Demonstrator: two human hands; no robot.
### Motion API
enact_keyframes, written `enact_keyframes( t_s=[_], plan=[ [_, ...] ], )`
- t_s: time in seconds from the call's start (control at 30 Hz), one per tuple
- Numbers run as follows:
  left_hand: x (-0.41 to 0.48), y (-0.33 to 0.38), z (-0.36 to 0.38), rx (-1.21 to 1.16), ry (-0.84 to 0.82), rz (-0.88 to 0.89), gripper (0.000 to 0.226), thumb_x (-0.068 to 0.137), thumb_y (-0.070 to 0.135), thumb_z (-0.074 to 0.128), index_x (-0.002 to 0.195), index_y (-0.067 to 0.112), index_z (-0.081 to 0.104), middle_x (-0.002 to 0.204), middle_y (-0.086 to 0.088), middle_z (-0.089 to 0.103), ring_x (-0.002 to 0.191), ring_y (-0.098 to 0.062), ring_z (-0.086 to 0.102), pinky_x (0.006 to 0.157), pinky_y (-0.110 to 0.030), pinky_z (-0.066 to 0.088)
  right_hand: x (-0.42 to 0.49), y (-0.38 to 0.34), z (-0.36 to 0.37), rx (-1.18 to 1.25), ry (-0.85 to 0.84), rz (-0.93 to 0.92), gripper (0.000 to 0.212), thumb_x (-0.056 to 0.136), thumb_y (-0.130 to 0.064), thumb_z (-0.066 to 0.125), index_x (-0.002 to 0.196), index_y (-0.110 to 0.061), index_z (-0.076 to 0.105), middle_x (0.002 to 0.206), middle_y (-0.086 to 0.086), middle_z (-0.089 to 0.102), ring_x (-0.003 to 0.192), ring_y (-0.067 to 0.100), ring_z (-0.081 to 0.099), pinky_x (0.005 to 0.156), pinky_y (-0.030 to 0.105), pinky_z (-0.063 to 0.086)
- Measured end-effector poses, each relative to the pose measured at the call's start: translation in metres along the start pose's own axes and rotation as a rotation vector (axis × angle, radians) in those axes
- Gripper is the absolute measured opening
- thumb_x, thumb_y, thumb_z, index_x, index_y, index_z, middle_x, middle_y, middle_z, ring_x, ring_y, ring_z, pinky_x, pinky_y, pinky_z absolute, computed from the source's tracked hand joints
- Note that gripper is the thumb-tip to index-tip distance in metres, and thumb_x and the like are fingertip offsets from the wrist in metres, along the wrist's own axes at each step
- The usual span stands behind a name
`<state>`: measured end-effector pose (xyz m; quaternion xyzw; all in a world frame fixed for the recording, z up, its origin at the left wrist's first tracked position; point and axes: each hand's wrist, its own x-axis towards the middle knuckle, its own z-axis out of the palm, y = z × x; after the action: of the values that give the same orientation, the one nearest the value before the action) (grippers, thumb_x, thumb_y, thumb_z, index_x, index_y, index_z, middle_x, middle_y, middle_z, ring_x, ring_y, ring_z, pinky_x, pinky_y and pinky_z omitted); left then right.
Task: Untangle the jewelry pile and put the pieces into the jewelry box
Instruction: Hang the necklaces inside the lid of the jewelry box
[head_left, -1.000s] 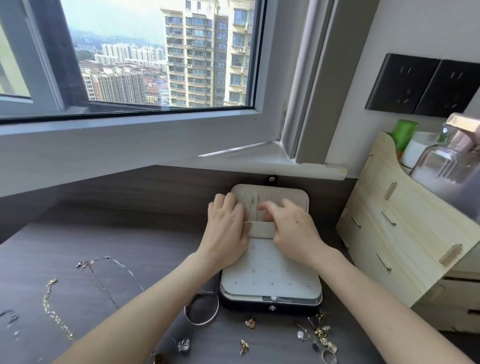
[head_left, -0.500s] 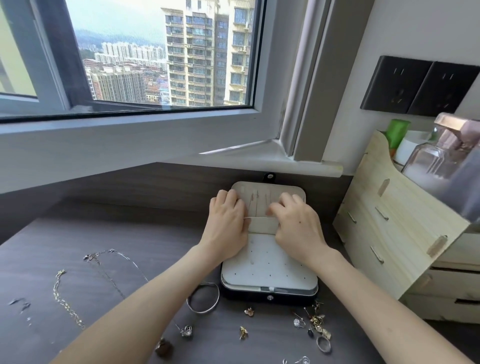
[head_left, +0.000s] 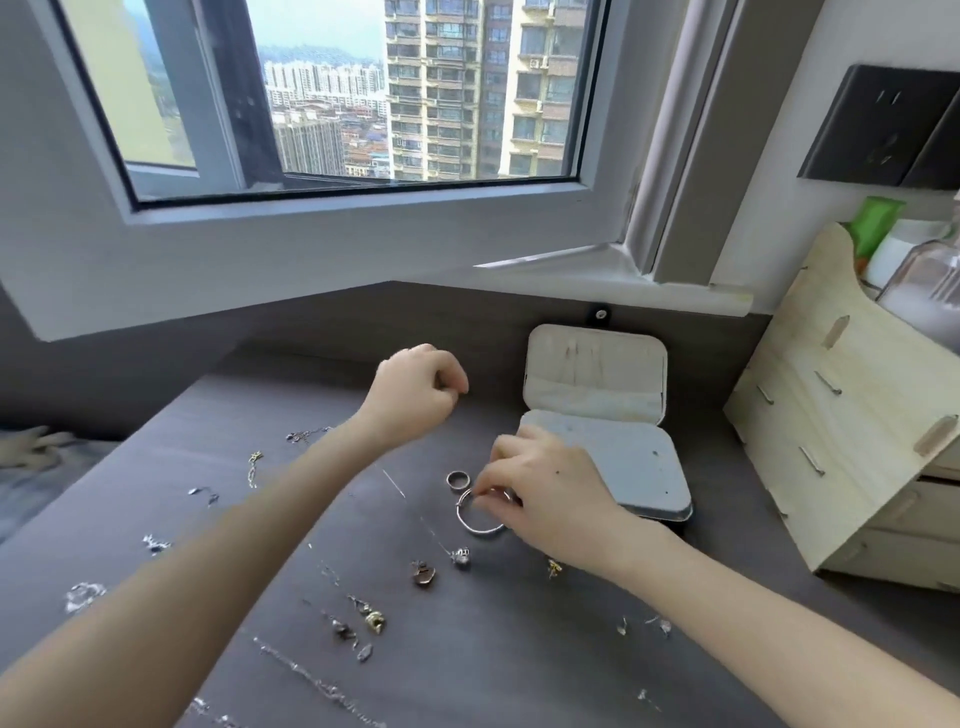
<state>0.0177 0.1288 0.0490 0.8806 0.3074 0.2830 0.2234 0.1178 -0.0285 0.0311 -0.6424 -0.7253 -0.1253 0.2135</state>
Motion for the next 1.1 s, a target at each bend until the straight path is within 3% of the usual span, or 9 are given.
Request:
enact_keyframes(
  t_s=[0.13, 0.27, 0.37, 0.43, 0.57, 0.7, 0.93, 1.03, 1.1],
  plan=[
    [-0.034, -0.018, -0.033, -0.01, -0.095, -0.081, 0.027, 0.077, 0.002, 0.06, 0.07, 0.027, 0.062, 0.076, 0.013, 0.056, 0.07, -0.01, 0.051, 0.062, -0.015, 0.038, 0.006, -0.022, 0.008, -0.006, -0.11, -0.04, 0.014, 0.071, -0.038, 0.068, 0.063, -0.028, 0.074, 0.061, -0.007, 0.058, 0.061, 0.015, 0.039, 0.049, 0.023, 0.029],
    [-0.068, -0.023, -0.046, -0.006, -0.238, -0.053, 0.029, 0.077, 0.008, 0.067, 0.068, 0.035, 0.062, 0.084, 0.007, 0.06, 0.08, -0.011, 0.053, 0.072, -0.022, 0.041, -0.009, -0.025, 0.002, 0.018, -0.266, -0.024, 0.022, 0.076, -0.038, 0.073, 0.089, -0.02, 0.074, 0.085, 0.0, 0.065, 0.077, 0.018, 0.037, 0.064, 0.028, 0.026],
    [-0.084, -0.02, -0.04, -0.02, -0.316, -0.014, 0.023, 0.077, 0.01, 0.07, 0.075, 0.033, 0.067, 0.083, 0.013, 0.058, 0.081, -0.004, 0.053, 0.069, -0.01, 0.037, -0.013, -0.032, -0.001, -0.064, -0.344, 0.02, 0.025, 0.086, -0.038, 0.064, 0.1, -0.018, 0.072, 0.098, 0.0, 0.064, 0.088, 0.021, 0.042, 0.067, 0.027, 0.022],
    [-0.091, -0.016, -0.034, -0.039, -0.363, 0.015, 0.019, 0.075, 0.014, 0.071, 0.079, 0.033, 0.07, 0.084, 0.015, 0.058, 0.081, 0.002, 0.052, 0.073, -0.012, 0.038, -0.014, -0.039, 0.0, -0.086, -0.344, 0.04, 0.026, 0.092, -0.037, 0.057, 0.103, -0.018, 0.07, 0.102, -0.001, 0.064, 0.095, 0.022, 0.046, 0.068, 0.027, 0.023],
    [-0.098, -0.011, -0.026, -0.098, -0.407, 0.023, 0.017, 0.075, 0.017, 0.069, 0.088, 0.027, 0.072, 0.09, 0.014, 0.064, 0.088, 0.001, 0.055, 0.082, -0.019, 0.041, -0.01, -0.04, -0.011, 0.027, -0.254, 0.181, 0.023, 0.092, -0.035, 0.052, 0.094, -0.02, 0.069, 0.092, -0.006, 0.063, 0.09, 0.019, 0.051, 0.073, 0.03, 0.038],
    [-0.099, 0.003, -0.034, -0.411, -0.381, -0.056, 0.018, 0.082, 0.005, 0.064, 0.092, 0.019, 0.073, 0.09, 0.01, 0.071, 0.088, 0.002, 0.061, 0.075, -0.01, 0.044, 0.01, -0.037, -0.042, 0.176, -0.299, 0.292, 0.016, 0.087, -0.032, 0.057, 0.082, -0.021, 0.066, 0.072, -0.013, 0.056, 0.074, 0.006, 0.05, 0.063, 0.022, 0.037],
    [-0.089, 0.028, -0.049, -0.761, -0.324, -0.053, 0.016, 0.088, 0.004, 0.061, 0.091, 0.014, 0.072, 0.091, 0.003, 0.073, 0.088, -0.006, 0.064, 0.08, -0.015, 0.048, 0.045, -0.041, -0.089, 0.404, -0.419, 0.41, 0.018, 0.084, -0.02, 0.058, 0.067, -0.019, 0.061, 0.059, -0.011, 0.048, 0.05, 0.0, 0.04, 0.051, 0.017, 0.031],
    [-0.085, 0.034, -0.052, -0.787, -0.274, -0.032, 0.013, 0.086, 0.006, 0.065, 0.09, 0.014, 0.074, 0.091, 0.0, 0.074, 0.09, -0.007, 0.064, 0.085, -0.021, 0.048, 0.053, -0.042, -0.101, 0.46, -0.438, 0.401, 0.016, 0.082, -0.017, 0.059, 0.066, -0.015, 0.063, 0.065, -0.006, 0.052, 0.054, -0.001, 0.043, 0.049, 0.011, 0.031],
    [-0.083, 0.038, -0.054, -0.795, -0.266, -0.023, 0.011, 0.085, 0.01, 0.067, 0.093, 0.013, 0.075, 0.095, -0.003, 0.074, 0.093, -0.009, 0.064, 0.088, -0.023, 0.048, 0.057, -0.041, -0.105, 0.47, -0.45, 0.391, 0.014, 0.079, -0.018, 0.061, 0.067, -0.013, 0.065, 0.07, -0.002, 0.054, 0.065, 0.006, 0.047, 0.059, 0.018, 0.035]
  ],
)
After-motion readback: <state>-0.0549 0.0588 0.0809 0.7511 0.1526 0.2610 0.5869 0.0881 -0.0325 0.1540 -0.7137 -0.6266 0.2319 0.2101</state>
